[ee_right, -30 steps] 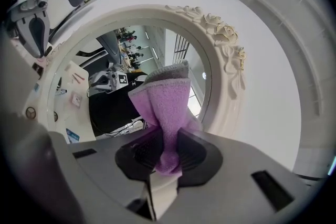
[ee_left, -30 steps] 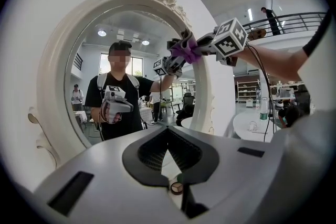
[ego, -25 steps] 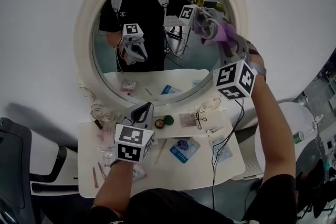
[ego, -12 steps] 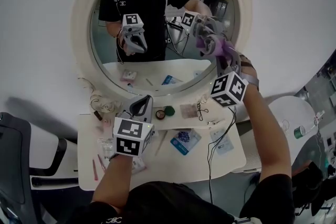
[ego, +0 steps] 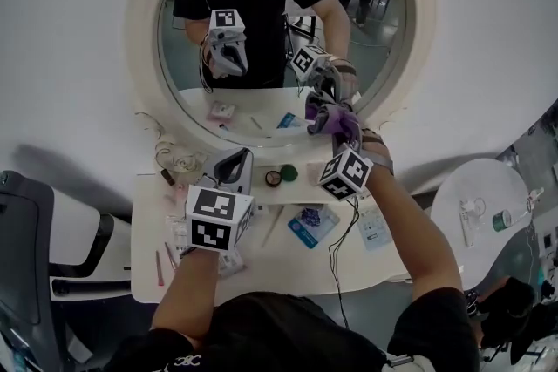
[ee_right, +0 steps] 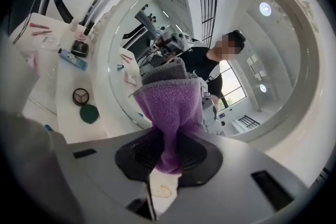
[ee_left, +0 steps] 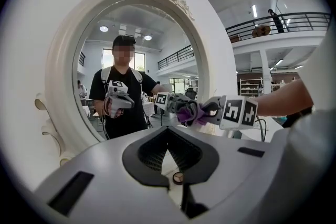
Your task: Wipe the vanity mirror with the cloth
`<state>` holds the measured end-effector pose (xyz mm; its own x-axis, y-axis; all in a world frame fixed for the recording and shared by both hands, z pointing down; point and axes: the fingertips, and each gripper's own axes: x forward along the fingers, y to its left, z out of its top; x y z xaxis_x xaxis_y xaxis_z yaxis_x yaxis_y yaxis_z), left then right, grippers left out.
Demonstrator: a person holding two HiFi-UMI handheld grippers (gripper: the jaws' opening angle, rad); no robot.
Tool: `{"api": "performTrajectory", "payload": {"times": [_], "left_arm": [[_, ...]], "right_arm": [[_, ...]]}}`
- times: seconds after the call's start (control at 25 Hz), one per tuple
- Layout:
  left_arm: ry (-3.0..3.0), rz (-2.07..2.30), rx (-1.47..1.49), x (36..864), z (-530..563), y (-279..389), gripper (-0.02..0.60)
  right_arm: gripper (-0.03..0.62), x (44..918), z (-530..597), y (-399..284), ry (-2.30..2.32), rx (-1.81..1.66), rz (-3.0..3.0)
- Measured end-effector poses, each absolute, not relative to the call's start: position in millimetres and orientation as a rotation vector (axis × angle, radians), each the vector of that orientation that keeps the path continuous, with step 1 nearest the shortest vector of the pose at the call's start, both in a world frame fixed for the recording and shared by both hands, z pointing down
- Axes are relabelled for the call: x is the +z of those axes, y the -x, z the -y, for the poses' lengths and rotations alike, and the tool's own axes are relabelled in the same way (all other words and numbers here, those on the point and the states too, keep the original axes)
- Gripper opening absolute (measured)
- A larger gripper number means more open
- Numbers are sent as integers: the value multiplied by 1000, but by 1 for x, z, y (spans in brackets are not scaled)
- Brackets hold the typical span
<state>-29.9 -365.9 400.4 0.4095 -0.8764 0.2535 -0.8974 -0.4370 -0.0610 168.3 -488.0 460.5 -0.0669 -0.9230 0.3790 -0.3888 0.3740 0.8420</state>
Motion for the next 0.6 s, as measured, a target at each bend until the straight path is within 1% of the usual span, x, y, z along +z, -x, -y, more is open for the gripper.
{"api": "performTrajectory", "payload": {"times": [0.2,0.36,0.44,0.6], "left_arm": [[-2521,1662,394,405,364,48,-3],[-2461,1738,397,407,358,74,-3],[-2421,1784,393,407,353,90,-3],[-2337,1875,374,407,346,127,-4]], "right_arm": [[74,523,479,-122,-1088,-510,1761],[74,568,458,-50,-948,-348,1902],[74,575,449,-16,-914,-343,1947],[74,569,444,25,-902,-304,2023]]}}
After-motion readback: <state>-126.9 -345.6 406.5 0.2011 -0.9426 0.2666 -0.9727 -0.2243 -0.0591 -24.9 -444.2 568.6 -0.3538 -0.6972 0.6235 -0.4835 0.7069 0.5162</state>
